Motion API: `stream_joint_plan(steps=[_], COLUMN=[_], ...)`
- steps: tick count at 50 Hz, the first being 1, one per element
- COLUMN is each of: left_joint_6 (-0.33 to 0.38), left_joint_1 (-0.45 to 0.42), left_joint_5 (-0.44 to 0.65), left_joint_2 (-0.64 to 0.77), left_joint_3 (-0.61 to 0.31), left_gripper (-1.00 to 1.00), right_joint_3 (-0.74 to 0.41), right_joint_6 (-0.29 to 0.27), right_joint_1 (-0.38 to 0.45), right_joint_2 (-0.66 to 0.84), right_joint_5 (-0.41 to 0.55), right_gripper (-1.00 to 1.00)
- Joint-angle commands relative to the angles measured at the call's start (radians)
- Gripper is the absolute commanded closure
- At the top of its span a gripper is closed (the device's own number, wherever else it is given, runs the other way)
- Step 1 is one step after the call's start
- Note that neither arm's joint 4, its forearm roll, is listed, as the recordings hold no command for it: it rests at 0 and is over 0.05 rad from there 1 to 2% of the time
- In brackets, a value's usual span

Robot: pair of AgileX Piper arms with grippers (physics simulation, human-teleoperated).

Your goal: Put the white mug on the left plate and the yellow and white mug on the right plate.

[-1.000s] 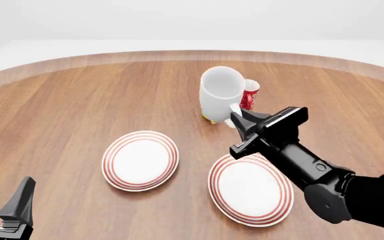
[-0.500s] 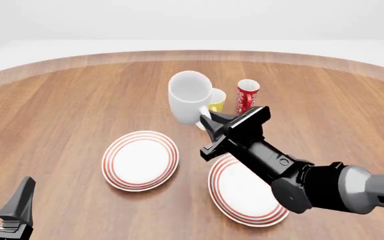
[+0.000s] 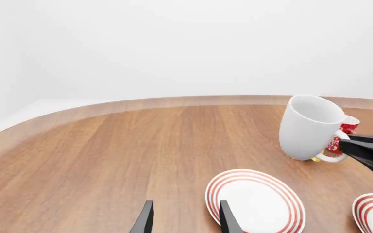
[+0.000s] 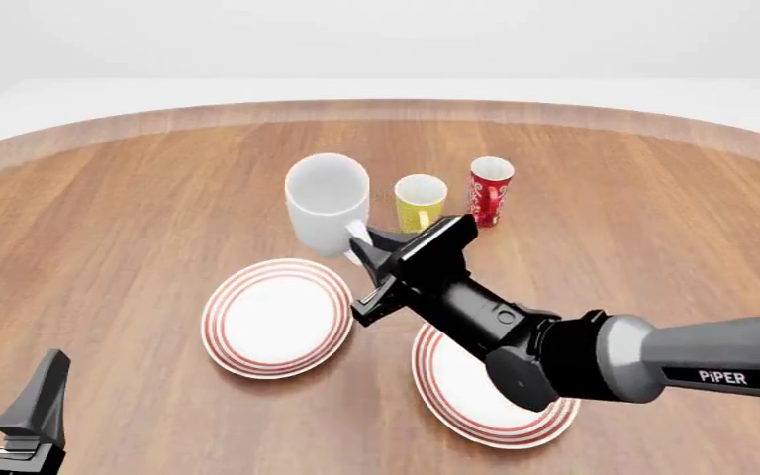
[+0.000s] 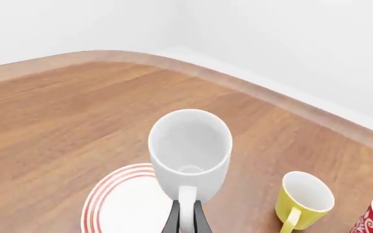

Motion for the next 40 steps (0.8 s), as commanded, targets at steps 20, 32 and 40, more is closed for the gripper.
stream_joint_plan(steps=[20, 32, 40], left_joint_6=[0.0, 0.0, 0.0], left_joint_1=[0.0, 0.0, 0.0], left_joint_5=[0.0, 0.0, 0.0], left_joint_2=[0.0, 0.0, 0.0], left_joint_3=[0.0, 0.0, 0.0], left_gripper=[-1.0, -1.0, -1.0], right_joint_3=[-0.09, -0.101, -0.119], right_joint_6=[0.026, 0.068, 0.079], right_joint_1=[0.087, 0.106, 0.111], right_joint_2=[0.157, 0.205, 0.249], right_joint_5=[-0.003, -0.016, -0.017], right_gripper=[1.0, 1.0, 1.0])
